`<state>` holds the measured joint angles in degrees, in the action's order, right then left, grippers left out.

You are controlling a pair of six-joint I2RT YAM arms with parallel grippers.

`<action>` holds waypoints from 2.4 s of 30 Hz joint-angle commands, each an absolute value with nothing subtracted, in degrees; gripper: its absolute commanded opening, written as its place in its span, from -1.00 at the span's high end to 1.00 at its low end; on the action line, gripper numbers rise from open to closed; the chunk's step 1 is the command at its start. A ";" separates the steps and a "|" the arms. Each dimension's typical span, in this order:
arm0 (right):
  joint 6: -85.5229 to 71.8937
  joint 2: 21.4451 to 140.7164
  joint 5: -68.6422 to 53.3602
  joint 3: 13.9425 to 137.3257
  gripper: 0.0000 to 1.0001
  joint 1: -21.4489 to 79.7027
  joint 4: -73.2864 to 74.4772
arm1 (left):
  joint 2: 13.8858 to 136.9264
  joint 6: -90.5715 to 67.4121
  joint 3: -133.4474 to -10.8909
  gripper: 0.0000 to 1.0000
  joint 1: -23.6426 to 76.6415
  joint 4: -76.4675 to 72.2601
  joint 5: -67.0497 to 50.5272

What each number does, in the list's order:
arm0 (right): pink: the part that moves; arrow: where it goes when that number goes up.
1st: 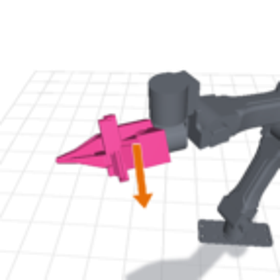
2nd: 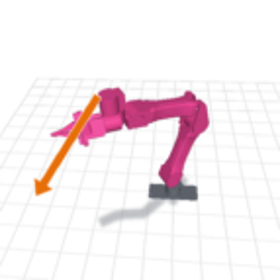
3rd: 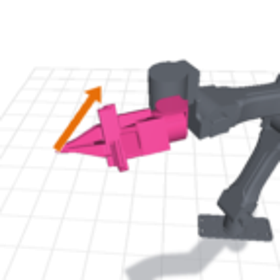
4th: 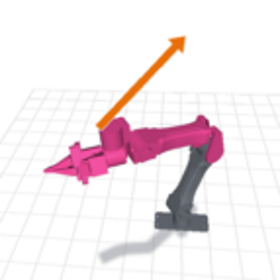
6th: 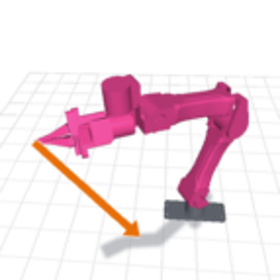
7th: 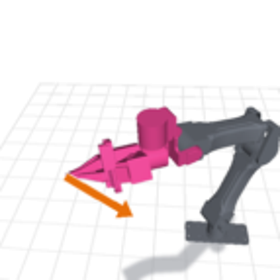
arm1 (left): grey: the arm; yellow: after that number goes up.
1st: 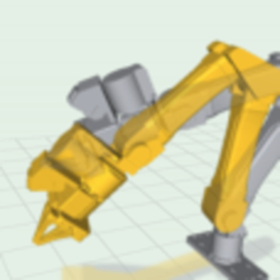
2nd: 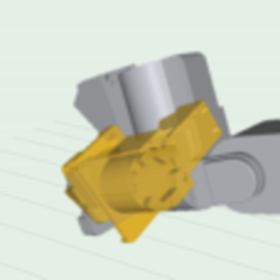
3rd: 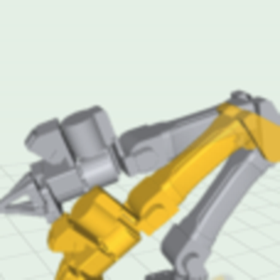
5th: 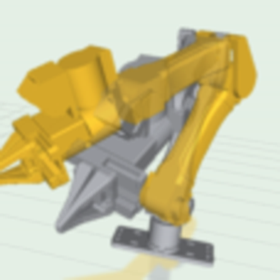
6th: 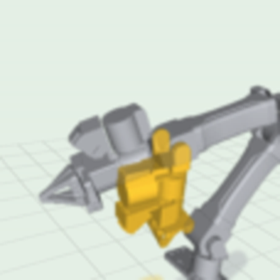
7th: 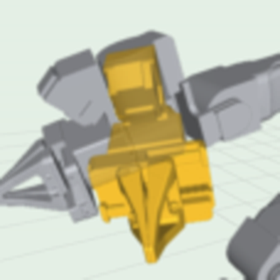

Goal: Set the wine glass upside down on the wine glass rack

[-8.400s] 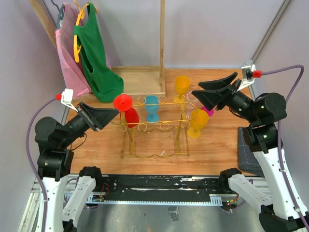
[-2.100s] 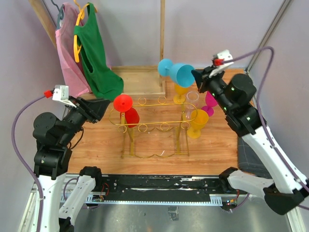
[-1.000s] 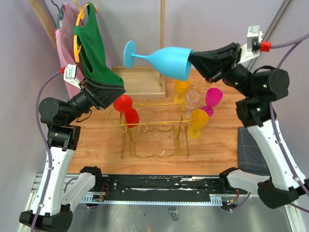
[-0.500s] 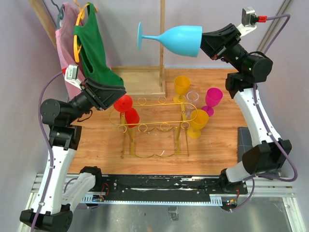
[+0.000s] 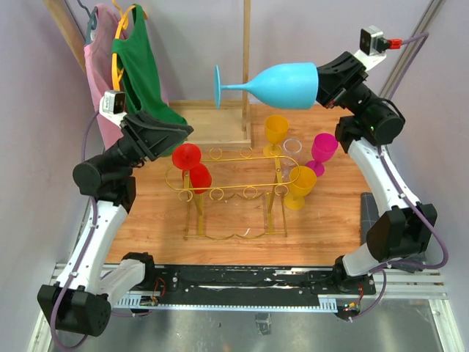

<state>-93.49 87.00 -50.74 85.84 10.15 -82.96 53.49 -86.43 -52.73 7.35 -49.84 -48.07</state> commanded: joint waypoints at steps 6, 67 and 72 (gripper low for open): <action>-92.33 85.75 -52.00 82.71 0.98 17.26 -88.58 | 57.35 -116.24 -50.52 0.04 7.65 -87.03 -43.07; -87.35 92.45 -50.33 83.13 0.33 30.57 -88.39 | 54.74 -121.70 -54.94 0.99 7.65 -86.95 -41.25; -86.88 90.94 -50.41 81.43 0.32 28.49 -87.47 | 54.45 -121.39 -55.95 0.99 7.65 -85.70 -41.48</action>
